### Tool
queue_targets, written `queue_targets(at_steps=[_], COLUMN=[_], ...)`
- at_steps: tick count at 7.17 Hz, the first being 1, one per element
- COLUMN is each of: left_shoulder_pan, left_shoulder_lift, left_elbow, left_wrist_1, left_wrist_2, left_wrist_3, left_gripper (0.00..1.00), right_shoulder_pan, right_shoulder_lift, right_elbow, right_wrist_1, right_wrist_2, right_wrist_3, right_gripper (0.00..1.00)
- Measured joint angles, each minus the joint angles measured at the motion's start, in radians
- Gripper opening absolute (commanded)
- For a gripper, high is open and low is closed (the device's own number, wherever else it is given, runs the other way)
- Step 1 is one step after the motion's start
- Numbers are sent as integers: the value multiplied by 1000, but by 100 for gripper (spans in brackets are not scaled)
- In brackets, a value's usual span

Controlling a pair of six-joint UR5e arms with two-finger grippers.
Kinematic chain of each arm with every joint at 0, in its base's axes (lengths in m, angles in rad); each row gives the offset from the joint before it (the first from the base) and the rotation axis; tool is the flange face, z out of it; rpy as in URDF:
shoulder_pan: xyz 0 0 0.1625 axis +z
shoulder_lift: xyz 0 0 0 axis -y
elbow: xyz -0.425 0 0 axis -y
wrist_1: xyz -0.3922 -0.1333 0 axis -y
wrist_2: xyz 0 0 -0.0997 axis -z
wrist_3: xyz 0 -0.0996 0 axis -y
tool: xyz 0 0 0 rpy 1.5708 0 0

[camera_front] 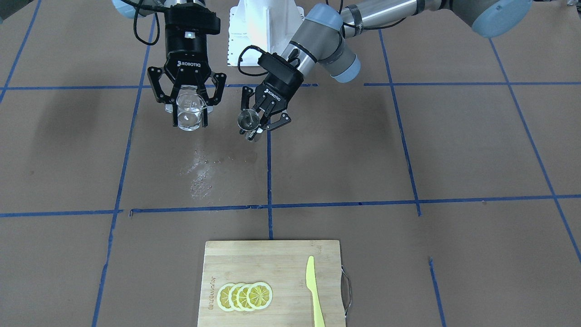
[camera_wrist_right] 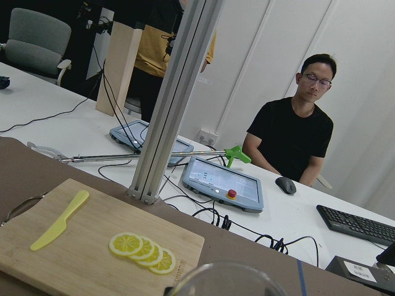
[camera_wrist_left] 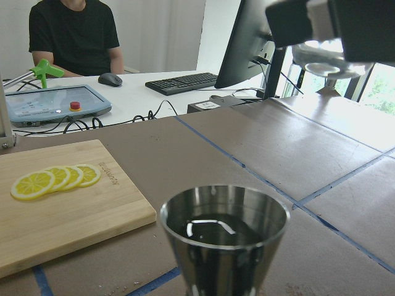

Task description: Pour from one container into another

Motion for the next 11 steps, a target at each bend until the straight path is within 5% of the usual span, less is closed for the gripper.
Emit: queue_targets(at_steps=[3,6,8,11], left_shoulder_pan=[-73,-121,-124,-115], left_shoulder_lift=[163,311,405,539], left_elbow=[-95,-137,-153,-149], left_wrist_1=[8,14,15,15], left_wrist_2=[30,117,269,438], left_wrist_3=[-54,-221,-280,-452], left_gripper=[0,0,0,0], right_shoulder_pan=[38,41,41,40], right_shoulder_lift=[-137,-328,-423,-540], right_elbow=[49,100,73,-97], right_wrist_1=[0,31,201,605], right_wrist_2=[102,121,123,124], right_wrist_3=[231,265,287,278], right_gripper=[0,0,0,0])
